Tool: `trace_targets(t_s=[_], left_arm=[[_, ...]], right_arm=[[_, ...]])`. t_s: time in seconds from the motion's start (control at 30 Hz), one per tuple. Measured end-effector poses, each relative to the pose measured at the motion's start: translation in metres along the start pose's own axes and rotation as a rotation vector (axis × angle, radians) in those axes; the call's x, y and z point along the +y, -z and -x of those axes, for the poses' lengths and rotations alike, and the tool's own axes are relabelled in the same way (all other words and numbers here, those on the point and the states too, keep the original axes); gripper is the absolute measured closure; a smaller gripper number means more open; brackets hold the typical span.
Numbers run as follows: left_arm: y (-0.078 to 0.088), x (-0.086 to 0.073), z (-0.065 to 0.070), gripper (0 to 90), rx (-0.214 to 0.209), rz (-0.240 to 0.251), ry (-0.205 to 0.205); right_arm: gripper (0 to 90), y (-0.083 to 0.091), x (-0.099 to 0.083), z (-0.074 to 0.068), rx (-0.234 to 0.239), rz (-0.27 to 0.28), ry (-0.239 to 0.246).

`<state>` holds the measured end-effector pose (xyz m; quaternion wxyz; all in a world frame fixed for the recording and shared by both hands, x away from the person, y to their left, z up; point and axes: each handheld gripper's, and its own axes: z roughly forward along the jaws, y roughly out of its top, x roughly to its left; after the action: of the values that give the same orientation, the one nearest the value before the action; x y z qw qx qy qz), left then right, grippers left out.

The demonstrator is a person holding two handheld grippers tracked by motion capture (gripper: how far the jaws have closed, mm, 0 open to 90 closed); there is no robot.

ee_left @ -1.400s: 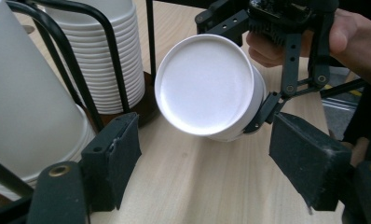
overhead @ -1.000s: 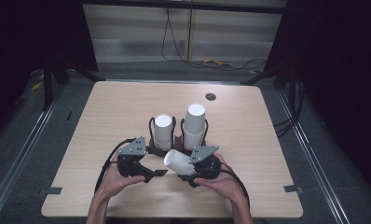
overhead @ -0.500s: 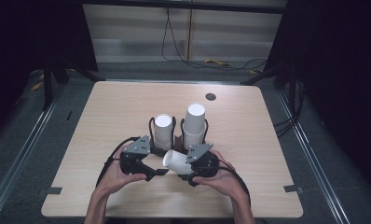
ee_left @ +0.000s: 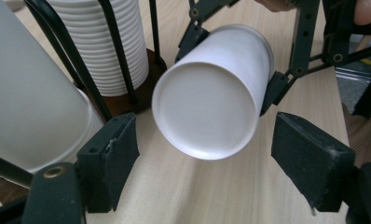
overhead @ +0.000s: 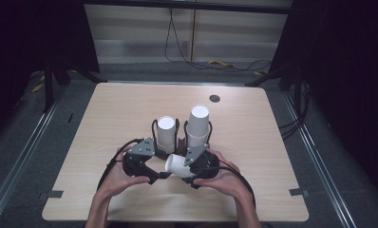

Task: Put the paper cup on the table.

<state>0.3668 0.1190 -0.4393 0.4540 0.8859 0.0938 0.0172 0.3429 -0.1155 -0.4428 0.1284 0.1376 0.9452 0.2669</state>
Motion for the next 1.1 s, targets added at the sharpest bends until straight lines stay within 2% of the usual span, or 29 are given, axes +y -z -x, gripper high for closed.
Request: trace_targets(t_s=[0.1,0.2,0.27,0.37,0.4,0.43,0.63,0.8,0.97,1.0,1.1], left_arm=[[-0.001,0.000,-0.002,25.0,-0.003,-0.010,0.010],[-0.001,0.000,-0.001,26.2,-0.003,-0.007,0.006],[-0.001,0.000,-0.001,26.1,-0.009,-0.001,0.000],[-0.005,-0.001,-0.001,25.6,-0.012,-0.036,-0.013],[-0.005,-0.001,-0.001,25.6,-0.012,-0.036,-0.013],[-0.007,-0.002,-0.001,25.6,-0.019,-0.054,-0.003],[-0.010,-0.003,-0.002,24.8,-0.030,-0.064,-0.001],[-0.012,-0.003,-0.002,22.3,-0.018,-0.074,-0.002],[-0.016,-0.003,-0.002,22.6,-0.039,-0.090,-0.013],[-0.017,-0.003,-0.002,23.1,-0.042,-0.080,-0.011],[-0.018,-0.004,-0.002,23.3,-0.054,-0.093,-0.014]], right_arm=[[27.1,-0.001,0.002,0.001,0.017,-0.004,0.003],[27.1,-0.001,0.004,0.001,0.010,-0.027,0.016],[27.0,-0.001,0.005,0.001,0.022,-0.035,0.010],[27.0,-0.002,0.009,0.001,0.011,-0.064,0.035],[27.0,-0.002,0.009,0.001,0.011,-0.064,0.035],[26.9,-0.003,0.011,0.000,0.013,-0.086,0.040],[27.0,-0.004,0.013,-0.001,0.017,-0.101,0.058],[27.0,-0.004,0.015,-0.003,0.027,-0.124,0.074],[27.1,-0.006,0.020,-0.004,0.040,-0.161,0.105],[27.1,-0.006,0.021,-0.004,0.041,-0.165,0.109],[27.1,-0.009,0.022,-0.004,0.051,-0.171,0.129]])
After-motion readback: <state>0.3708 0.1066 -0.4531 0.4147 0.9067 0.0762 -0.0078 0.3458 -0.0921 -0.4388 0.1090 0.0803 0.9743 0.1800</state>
